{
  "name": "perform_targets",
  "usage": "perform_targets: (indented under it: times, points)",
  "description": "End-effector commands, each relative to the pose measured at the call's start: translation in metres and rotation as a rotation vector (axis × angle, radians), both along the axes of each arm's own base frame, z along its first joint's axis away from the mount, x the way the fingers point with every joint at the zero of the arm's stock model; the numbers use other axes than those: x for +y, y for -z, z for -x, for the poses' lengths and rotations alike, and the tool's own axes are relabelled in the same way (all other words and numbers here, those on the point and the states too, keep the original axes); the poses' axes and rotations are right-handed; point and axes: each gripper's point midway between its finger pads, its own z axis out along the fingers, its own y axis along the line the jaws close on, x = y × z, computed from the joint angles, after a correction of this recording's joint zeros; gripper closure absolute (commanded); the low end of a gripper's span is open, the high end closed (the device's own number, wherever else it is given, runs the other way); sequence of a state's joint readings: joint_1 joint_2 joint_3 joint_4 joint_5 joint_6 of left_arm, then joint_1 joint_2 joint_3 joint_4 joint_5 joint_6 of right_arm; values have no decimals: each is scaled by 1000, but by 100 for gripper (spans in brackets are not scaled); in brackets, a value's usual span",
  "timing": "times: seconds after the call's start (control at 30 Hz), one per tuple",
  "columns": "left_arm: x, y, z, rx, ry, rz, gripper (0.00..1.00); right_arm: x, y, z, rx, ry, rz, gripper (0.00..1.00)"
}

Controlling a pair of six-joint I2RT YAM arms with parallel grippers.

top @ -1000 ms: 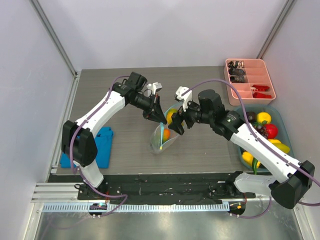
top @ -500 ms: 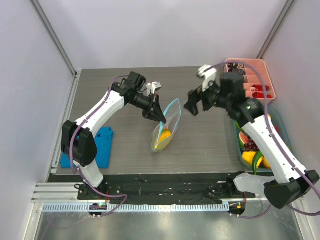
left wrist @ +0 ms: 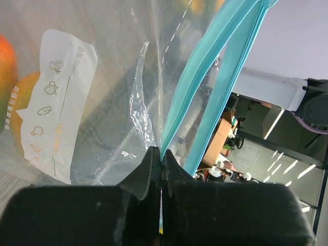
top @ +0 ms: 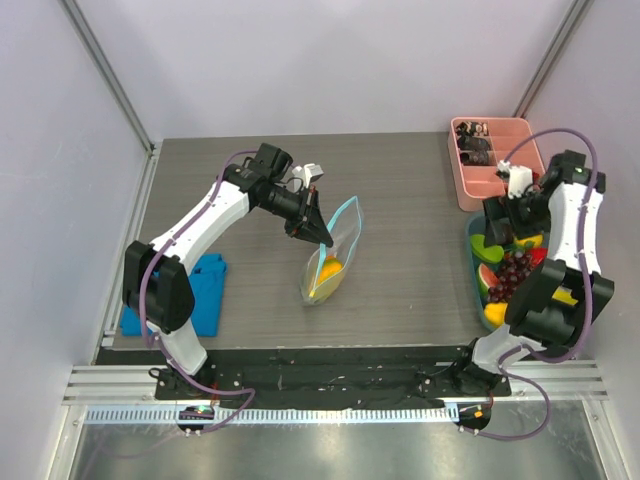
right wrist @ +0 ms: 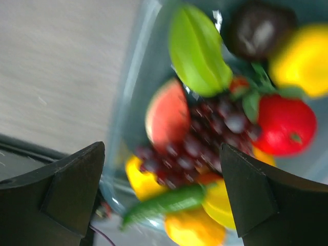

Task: Place the food in the zip-top bag and seal the zipper
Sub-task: Place the fake fruit in the zipper food storage bag, then pick up the fake fruit from the bin.

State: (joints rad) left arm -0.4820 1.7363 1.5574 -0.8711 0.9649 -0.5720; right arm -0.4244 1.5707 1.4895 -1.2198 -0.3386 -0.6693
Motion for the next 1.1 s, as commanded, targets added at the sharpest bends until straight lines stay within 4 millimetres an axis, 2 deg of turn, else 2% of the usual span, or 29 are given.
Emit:
perform_targets:
  times: [0.0,0.07,0.17,0.27,0.37,0.43,0.5,0.57,0.67,0.87,1.07]
  points:
    - [0,-18,-3,-62,2,44,100,-41,-16,62,109,-122,150,3]
    - [0,-18,-2,-64,-2,44,100,-55,-16,80,136,-88,194,3]
    - [0,-17,-2,-66,-2,44,100,-61,-17,95,157,-35,224,5]
    - [0,-18,-1,-71,2,49,100,-61,-12,99,150,31,230,6]
    - [-1,-19,-1,-74,2,50,100,-64,-5,93,134,38,227,7]
    - [0,-18,0,-68,1,41,100,-69,2,80,142,75,198,7]
    - [1,-19,1,-74,6,41,100,-72,11,68,166,101,149,12]
    - [2,-18,1,-79,7,31,100,-77,6,53,143,163,135,17]
    - [3,-17,1,-82,5,24,100,-81,12,38,150,253,101,18]
    - [0,-20,-7,-98,0,21,100,-78,43,35,196,366,82,17]
    - [-1,-16,-9,-86,-2,8,100,-73,75,40,241,370,133,17]
